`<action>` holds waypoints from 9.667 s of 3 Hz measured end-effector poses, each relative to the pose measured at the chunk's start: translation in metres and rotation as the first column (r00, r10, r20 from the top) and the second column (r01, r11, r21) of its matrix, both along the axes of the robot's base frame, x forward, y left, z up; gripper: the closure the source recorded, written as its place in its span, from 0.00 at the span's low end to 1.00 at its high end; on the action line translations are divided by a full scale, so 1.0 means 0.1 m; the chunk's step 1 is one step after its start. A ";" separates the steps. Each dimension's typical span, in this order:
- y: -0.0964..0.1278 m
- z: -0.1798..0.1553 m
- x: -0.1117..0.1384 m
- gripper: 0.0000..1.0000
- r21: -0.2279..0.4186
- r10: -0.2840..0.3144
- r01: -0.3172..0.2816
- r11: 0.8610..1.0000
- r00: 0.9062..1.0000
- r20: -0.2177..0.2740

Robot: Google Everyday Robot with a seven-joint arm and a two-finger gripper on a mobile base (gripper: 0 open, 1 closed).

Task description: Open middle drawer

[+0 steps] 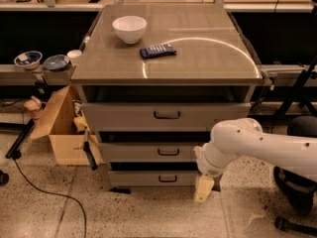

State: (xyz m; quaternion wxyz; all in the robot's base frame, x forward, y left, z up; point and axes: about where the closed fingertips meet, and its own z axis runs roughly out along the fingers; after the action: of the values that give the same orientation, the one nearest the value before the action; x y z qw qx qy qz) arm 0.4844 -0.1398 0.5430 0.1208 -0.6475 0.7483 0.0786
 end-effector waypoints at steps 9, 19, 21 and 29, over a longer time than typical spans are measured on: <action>0.54 -1.19 1.35 0.00 -0.086 0.068 -0.055 0.995 0.986 0.149; 0.47 -1.10 1.17 1.00 -0.083 0.060 -0.046 0.996 0.984 0.169; 0.43 -1.06 1.00 1.00 -0.089 0.055 -0.040 0.995 0.985 0.161; 0.39 -0.95 0.48 1.00 -0.109 0.046 -0.030 0.994 0.987 0.153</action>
Offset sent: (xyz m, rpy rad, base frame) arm 0.0788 0.0588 -0.0550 -0.0372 -0.1647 0.0356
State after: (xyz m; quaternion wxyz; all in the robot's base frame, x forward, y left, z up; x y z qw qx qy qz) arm 0.5320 -0.1003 0.4479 0.1425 -0.6714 0.7272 -0.0099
